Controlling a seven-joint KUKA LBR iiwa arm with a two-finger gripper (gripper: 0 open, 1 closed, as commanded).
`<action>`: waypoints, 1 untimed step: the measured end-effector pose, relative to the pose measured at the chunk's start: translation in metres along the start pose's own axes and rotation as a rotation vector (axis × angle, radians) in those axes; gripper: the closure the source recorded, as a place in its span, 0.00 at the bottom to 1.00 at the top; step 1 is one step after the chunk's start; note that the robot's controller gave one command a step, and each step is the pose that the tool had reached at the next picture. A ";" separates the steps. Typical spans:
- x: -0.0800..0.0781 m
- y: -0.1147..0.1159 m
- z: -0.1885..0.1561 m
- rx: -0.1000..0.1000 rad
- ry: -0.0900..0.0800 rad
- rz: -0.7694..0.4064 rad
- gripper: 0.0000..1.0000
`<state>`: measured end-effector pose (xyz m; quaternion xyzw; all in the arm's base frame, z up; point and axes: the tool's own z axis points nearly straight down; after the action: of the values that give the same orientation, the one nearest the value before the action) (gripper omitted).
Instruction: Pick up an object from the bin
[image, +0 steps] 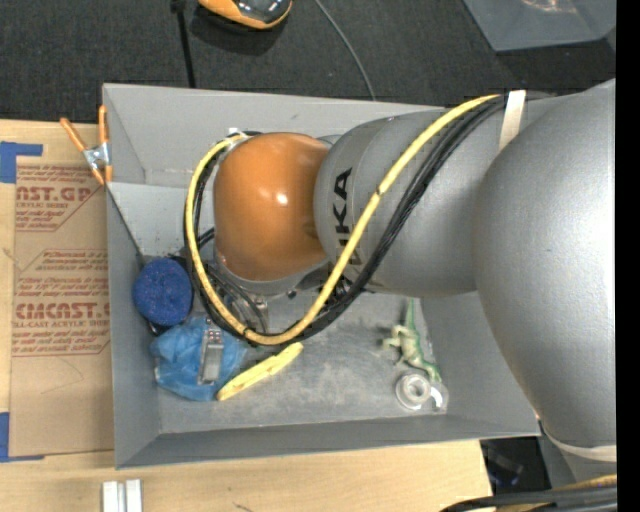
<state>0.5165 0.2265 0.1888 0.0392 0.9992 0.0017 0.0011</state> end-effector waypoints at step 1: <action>0.001 -0.001 0.048 0.002 0.001 -0.060 0.00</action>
Offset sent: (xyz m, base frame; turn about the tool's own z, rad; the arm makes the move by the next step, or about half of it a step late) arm -0.0080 -0.0177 -0.0780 0.0121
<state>0.5159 0.2258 0.1407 0.0090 1.0000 0.0007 0.0007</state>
